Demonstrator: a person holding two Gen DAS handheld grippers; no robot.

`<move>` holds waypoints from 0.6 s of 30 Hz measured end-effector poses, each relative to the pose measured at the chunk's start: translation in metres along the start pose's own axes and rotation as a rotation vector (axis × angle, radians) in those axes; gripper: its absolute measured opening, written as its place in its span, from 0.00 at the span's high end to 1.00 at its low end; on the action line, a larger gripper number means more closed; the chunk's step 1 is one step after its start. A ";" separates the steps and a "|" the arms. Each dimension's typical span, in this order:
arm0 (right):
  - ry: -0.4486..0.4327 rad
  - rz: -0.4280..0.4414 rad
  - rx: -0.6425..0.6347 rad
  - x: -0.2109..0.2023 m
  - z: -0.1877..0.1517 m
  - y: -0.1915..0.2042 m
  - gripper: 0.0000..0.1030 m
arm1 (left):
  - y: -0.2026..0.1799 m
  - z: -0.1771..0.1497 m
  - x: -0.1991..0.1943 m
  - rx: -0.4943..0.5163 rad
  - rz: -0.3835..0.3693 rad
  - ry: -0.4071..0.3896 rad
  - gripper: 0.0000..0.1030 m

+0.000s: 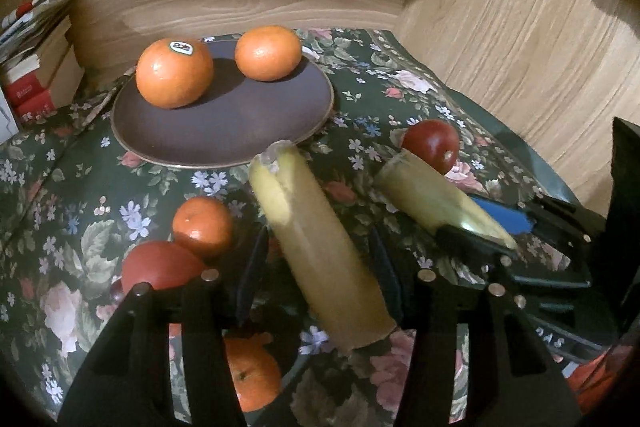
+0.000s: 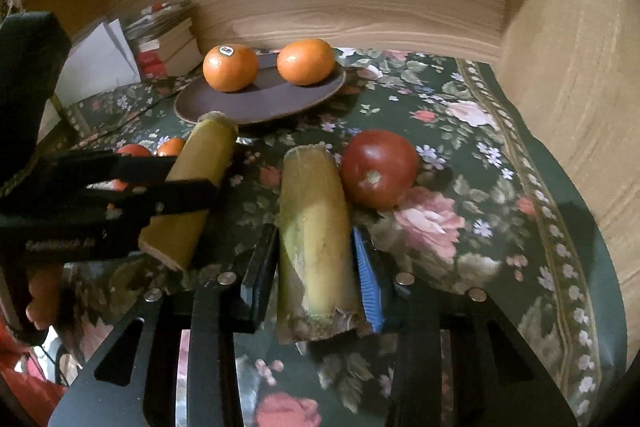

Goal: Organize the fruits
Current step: 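Lift both cylinders off the tablecloth with the left and right tools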

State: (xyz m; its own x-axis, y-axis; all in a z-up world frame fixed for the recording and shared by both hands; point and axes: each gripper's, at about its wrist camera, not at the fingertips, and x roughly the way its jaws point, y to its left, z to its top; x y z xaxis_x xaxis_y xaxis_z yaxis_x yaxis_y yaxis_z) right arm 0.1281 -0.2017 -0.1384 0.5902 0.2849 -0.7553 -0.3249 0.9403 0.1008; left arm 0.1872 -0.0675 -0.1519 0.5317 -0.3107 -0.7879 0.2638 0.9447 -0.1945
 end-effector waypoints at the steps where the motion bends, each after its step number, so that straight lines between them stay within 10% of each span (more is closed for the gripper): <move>1: -0.002 -0.003 -0.006 0.000 0.000 0.001 0.66 | -0.002 0.000 0.001 -0.003 0.006 0.000 0.50; 18: 0.015 0.064 -0.036 0.015 0.004 0.003 0.64 | -0.012 0.010 0.030 -0.022 0.014 0.055 0.53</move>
State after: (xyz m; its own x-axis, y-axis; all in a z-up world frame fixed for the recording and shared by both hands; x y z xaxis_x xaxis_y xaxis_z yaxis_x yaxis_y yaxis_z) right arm 0.1393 -0.1940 -0.1465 0.5566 0.3412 -0.7575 -0.3881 0.9129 0.1261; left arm 0.2082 -0.0890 -0.1678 0.4901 -0.2915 -0.8215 0.2380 0.9514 -0.1956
